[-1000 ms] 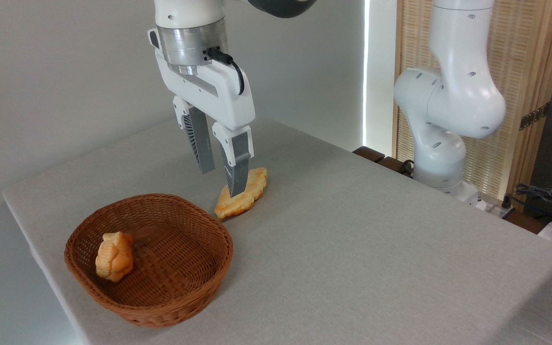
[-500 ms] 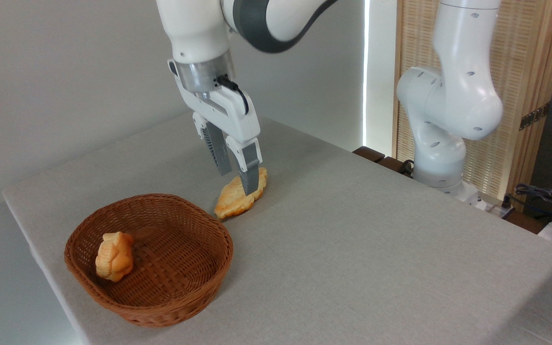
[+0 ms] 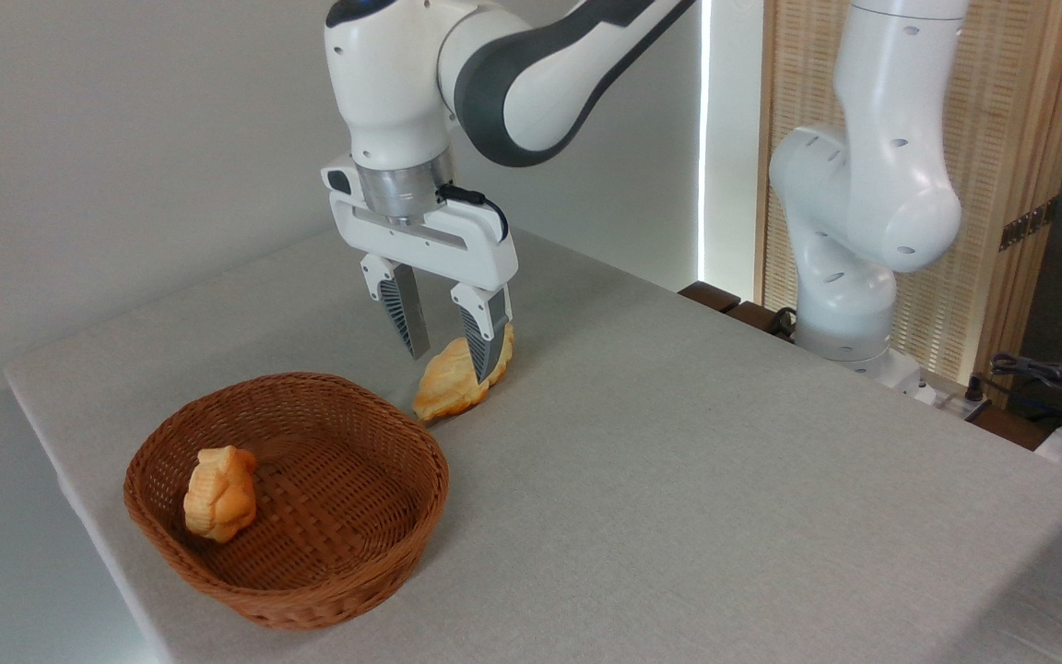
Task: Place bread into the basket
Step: 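Lower the open gripper around the middle of the croissant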
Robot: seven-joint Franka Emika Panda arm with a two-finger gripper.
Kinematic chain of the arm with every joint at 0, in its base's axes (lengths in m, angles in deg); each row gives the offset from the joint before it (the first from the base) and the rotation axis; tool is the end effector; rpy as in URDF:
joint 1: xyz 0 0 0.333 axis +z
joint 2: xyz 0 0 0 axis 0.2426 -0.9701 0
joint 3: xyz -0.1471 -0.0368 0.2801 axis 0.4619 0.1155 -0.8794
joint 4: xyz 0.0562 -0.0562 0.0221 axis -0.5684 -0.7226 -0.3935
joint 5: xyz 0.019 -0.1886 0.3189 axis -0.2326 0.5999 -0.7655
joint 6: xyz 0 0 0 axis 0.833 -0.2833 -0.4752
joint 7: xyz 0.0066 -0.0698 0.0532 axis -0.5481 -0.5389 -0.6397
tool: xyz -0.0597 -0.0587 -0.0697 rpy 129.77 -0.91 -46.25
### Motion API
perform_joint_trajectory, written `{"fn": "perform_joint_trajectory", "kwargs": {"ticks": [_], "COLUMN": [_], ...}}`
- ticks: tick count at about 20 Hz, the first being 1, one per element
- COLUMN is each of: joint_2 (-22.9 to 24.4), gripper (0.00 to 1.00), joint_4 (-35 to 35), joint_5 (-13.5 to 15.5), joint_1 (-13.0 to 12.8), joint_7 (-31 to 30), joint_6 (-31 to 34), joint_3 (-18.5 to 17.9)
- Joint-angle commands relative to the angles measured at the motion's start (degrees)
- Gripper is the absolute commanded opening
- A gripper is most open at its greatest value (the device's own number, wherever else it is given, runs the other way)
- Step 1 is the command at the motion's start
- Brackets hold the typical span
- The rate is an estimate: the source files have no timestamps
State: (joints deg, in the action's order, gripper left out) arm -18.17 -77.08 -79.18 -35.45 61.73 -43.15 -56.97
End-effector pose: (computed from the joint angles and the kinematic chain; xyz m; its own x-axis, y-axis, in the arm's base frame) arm 0.4383 -0.1674 0.4573 0.8784 -0.4780 -0.0064 -0.4749 -0.8741 0.1017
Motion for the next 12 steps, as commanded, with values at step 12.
{"fn": "perform_joint_trajectory", "kwargs": {"ticks": [12], "joint_2": [-3.6], "gripper": [1.0], "joint_4": [-2.1], "joint_5": [0.5], "joint_1": [-3.0], "joint_7": [-2.8], "joint_6": [-3.4], "joint_3": [1.1]}}
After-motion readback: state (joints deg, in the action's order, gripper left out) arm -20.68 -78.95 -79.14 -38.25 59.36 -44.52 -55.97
